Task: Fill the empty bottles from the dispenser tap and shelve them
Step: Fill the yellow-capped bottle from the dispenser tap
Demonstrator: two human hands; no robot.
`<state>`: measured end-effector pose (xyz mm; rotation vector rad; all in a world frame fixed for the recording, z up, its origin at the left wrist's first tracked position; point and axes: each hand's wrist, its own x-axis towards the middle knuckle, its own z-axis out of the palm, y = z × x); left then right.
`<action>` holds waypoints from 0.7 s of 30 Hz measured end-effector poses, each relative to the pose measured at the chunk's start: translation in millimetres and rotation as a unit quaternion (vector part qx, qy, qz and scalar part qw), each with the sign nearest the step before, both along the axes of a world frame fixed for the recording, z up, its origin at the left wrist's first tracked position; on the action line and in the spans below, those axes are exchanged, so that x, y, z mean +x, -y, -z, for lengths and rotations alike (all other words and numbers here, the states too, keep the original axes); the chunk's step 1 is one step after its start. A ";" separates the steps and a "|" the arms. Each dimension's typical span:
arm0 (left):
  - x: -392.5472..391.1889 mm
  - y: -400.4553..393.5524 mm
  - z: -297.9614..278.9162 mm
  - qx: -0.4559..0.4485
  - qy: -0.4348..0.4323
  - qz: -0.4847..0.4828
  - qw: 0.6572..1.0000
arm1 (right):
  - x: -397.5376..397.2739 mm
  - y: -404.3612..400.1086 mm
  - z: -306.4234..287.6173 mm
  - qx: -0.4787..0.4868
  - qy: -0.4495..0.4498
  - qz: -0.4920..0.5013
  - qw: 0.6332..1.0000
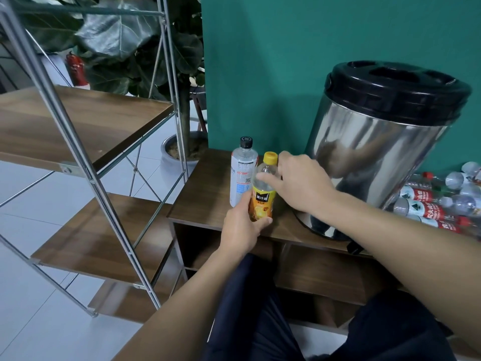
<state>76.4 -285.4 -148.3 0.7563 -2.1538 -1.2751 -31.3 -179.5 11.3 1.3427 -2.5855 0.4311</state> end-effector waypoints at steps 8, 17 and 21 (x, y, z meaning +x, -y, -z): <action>17.3 6.8 -0.1 -0.060 -0.006 0.021 0.998 | 14.8 6.2 44.8 -0.021 0.177 0.071 0.981; 35.4 46.9 -10.2 -0.037 -0.037 -0.097 0.994 | 18.8 20.7 98.2 -0.118 0.223 0.084 0.964; 16.9 72.8 -15.6 -0.008 -0.046 -0.058 0.997 | 11.0 35.1 106.2 -0.150 0.221 0.073 0.961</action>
